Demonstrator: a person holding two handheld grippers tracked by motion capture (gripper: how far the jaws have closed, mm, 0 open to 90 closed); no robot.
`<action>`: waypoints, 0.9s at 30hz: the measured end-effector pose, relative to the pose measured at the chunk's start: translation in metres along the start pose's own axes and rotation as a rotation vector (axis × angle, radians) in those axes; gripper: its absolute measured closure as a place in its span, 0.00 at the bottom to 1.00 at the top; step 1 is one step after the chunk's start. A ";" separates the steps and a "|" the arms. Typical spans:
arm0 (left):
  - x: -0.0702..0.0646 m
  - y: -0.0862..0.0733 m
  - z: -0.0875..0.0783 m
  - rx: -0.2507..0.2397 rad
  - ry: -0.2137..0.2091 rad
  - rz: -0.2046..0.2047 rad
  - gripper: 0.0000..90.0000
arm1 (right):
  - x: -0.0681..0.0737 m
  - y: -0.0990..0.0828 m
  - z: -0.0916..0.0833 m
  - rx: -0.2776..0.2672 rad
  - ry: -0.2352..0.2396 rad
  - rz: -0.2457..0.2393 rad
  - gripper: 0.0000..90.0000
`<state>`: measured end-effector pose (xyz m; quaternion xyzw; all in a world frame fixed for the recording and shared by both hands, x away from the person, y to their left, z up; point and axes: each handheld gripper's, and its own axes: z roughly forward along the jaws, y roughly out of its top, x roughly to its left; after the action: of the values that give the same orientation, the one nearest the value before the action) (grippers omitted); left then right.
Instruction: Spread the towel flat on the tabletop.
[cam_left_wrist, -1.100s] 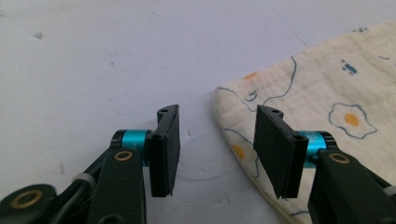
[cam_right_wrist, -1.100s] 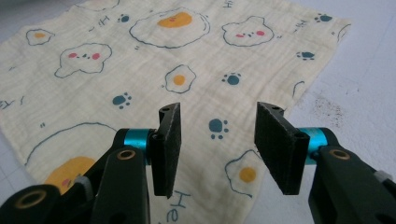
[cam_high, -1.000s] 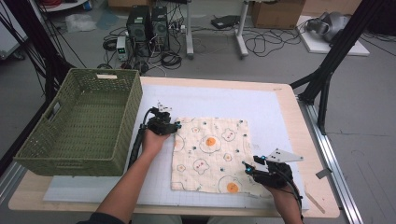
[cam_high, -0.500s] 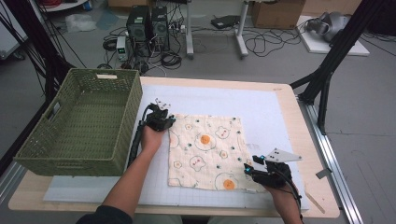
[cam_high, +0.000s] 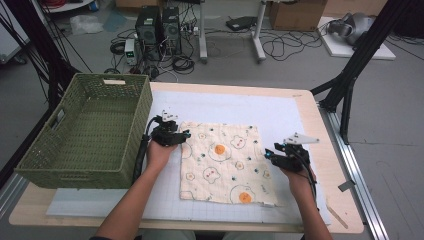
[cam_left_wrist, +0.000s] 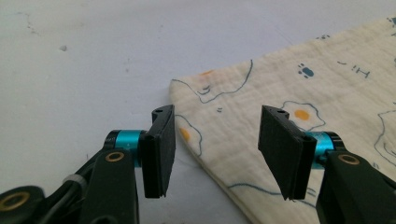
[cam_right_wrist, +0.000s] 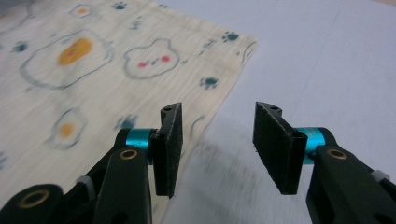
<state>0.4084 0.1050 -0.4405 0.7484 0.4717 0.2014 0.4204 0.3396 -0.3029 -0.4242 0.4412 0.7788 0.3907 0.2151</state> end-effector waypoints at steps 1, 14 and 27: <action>0.001 -0.001 -0.001 -0.005 -0.001 -0.002 0.52 | -0.003 0.005 0.009 0.001 0.003 0.010 0.60; 0.000 -0.004 -0.011 0.008 -0.029 -0.002 0.51 | -0.016 0.036 0.084 0.093 -0.015 0.024 0.95; 0.000 -0.003 -0.003 -0.023 -0.016 -0.001 0.57 | -0.026 0.036 0.049 0.032 -0.119 0.047 0.70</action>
<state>0.4051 0.1070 -0.4413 0.7450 0.4663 0.2005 0.4328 0.4049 -0.2937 -0.4250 0.4852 0.7601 0.3564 0.2447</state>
